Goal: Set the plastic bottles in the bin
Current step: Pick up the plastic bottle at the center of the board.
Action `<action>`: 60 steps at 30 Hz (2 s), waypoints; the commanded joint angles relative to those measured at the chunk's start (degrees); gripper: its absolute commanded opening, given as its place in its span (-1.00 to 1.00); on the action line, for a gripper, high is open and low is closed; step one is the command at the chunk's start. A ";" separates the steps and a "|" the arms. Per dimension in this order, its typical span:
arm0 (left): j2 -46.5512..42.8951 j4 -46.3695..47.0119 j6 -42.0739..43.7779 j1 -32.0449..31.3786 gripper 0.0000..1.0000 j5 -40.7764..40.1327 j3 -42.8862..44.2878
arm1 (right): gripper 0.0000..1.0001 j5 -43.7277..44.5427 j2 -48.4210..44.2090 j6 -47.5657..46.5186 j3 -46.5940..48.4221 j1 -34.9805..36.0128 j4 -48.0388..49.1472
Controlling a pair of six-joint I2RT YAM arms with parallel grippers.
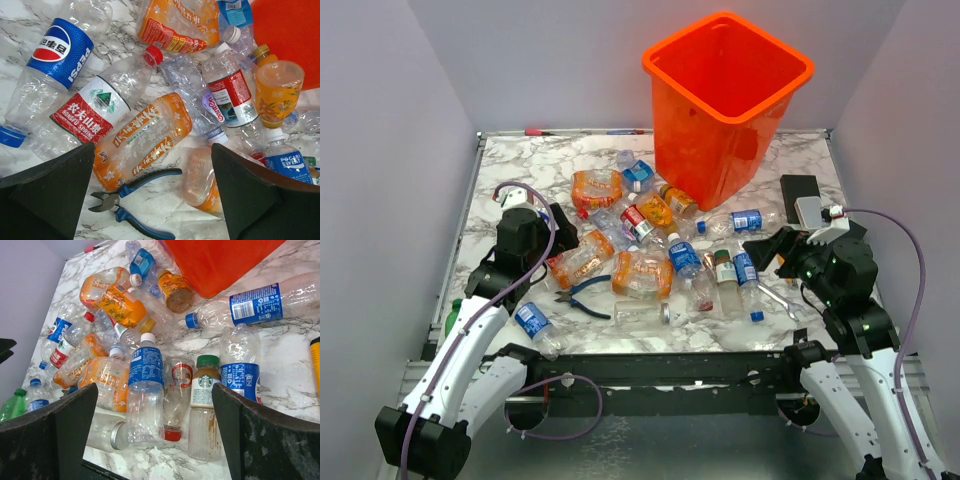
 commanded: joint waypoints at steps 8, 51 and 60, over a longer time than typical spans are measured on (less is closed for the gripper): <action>-0.88 0.22 3.44 -0.08 0.98 3.41 -1.39 | 0.92 0.87 2.44 -3.33 0.94 0.07 -1.07; -1.53 6.87 4.12 -2.97 0.98 9.15 -6.99 | 0.30 7.50 44.75 2.93 0.54 29.20 12.13; -0.32 11.82 -4.68 -2.96 0.98 8.82 -6.21 | -0.07 12.51 32.15 4.69 1.41 29.13 12.03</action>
